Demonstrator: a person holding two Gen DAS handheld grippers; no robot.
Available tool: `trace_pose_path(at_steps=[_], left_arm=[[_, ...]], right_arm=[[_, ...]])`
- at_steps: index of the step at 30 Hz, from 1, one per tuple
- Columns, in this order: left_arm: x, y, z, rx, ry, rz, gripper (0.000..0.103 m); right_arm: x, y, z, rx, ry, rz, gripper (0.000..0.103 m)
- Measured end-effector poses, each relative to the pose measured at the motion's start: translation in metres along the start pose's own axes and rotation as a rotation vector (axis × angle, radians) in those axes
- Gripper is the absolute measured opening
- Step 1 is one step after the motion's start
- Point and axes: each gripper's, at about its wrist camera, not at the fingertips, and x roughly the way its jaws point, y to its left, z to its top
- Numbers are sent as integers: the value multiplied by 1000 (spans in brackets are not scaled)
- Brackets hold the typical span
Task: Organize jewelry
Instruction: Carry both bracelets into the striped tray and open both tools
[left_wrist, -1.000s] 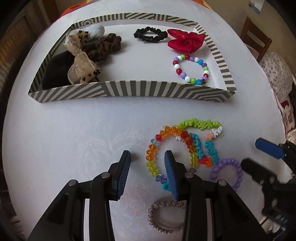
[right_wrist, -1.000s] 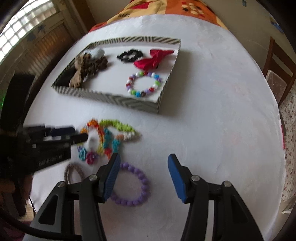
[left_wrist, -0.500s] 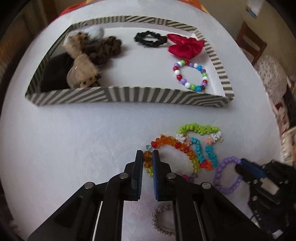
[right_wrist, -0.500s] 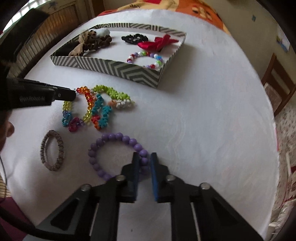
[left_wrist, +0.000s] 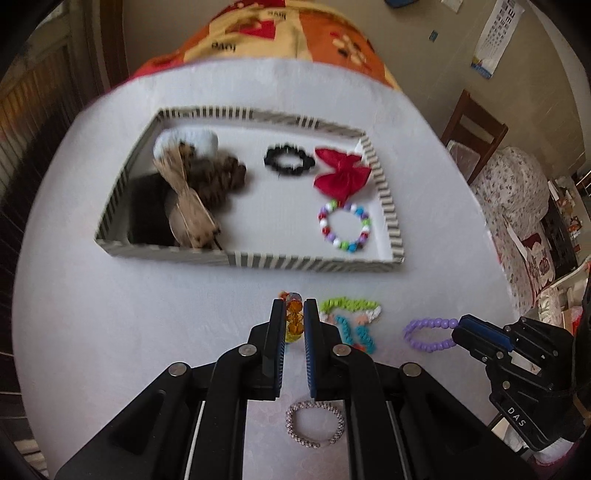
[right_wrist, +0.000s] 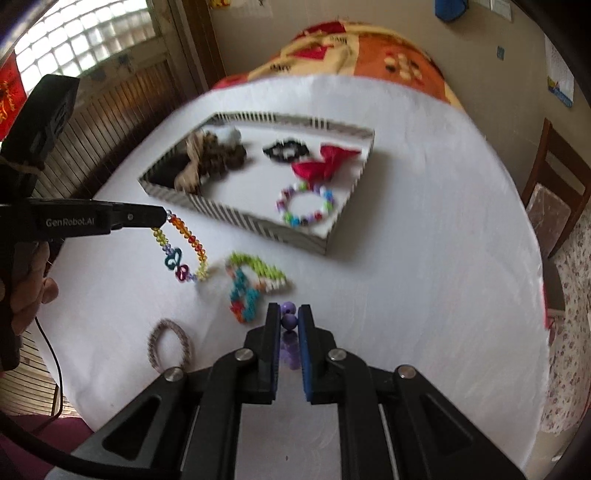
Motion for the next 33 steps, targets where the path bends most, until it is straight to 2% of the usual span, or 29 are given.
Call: trace_pose_path(at_steps=[7,15,25,33], left_arm=[[-23,6,23,9,-66,54,1],[-27,6,43,19,-104,83,1],[-6,3,65,34,-82,97,1],[33,3,87,26,-32,90,1]], right_arm=[[-15,2,31,-29,-56,-11,9],[-19,6,58,-59,-91,-29,9],[-9,2,87,-73,-94,-37,9],[13,-4,122,-81,-95,-44,9]])
